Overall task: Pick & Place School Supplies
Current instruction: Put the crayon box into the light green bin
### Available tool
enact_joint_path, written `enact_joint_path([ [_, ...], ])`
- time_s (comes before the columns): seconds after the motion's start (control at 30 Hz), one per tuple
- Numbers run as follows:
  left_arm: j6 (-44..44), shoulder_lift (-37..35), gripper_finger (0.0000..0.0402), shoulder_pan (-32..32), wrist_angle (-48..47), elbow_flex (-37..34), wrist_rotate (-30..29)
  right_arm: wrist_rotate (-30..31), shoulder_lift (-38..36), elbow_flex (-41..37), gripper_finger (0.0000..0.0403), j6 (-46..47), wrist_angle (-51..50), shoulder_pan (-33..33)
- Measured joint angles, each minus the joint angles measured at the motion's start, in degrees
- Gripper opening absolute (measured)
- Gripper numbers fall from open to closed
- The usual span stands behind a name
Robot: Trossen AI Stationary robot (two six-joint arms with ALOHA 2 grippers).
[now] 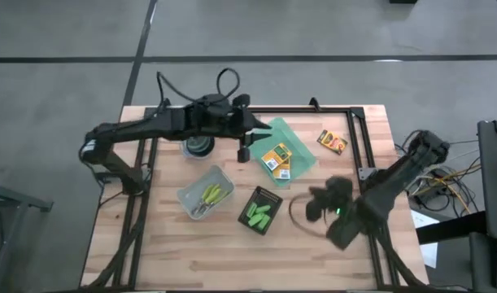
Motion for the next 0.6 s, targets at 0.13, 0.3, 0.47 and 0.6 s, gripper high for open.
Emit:
enact_joint_path([
  [0.13, 0.03, -5.86, 0.0099, -0.09, 12.18, -12.82, 0.50, -1.46, -8.02, -0.02, 0.0008, 0.03, -6.32, -4.72],
  [0.3, 0.13, -10.65, 0.0099, 0.19, 23.21, -26.51, 0.08, -6.16, -16.57, -0.02, 0.0008, 1.63, -12.60, -14.35],
  [0.47, 0.11, -13.39, 0.0099, 0.27, 36.44, -35.71, 1.38, -13.77, -20.62, -0.02, 0.0008, -5.85, -14.36, -27.28],
  [0.6, 0.11, -14.20, 0.0099, 0.20, 44.55, -40.12, 6.23, -20.30, -20.60, -0.02, 0.0008, -14.38, -14.33, -37.82],
])
